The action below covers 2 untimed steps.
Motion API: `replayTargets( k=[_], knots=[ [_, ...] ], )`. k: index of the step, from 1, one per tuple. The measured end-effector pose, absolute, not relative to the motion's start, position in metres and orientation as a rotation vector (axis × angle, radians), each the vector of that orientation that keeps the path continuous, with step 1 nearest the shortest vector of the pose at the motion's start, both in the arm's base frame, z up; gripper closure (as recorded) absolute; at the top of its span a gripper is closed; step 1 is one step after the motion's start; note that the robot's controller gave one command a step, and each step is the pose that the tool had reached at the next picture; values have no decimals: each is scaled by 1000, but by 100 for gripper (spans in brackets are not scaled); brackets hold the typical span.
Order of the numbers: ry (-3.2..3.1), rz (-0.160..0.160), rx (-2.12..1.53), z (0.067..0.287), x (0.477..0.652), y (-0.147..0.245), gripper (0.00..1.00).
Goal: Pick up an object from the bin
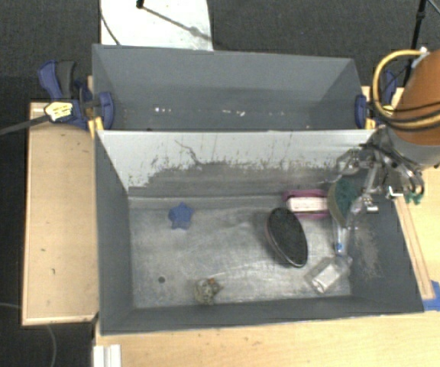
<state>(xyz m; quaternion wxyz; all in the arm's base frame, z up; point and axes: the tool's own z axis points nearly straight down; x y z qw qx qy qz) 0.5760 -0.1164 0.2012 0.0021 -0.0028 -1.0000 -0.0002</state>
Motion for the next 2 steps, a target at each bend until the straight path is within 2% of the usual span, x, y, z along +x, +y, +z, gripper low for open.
replayTargets(
  k=[1,2],
  knots=[
    [-3140,-2,-259,71,570,-37,0],
    [-3126,-4,-377,102,559,-4,0]
  ],
)
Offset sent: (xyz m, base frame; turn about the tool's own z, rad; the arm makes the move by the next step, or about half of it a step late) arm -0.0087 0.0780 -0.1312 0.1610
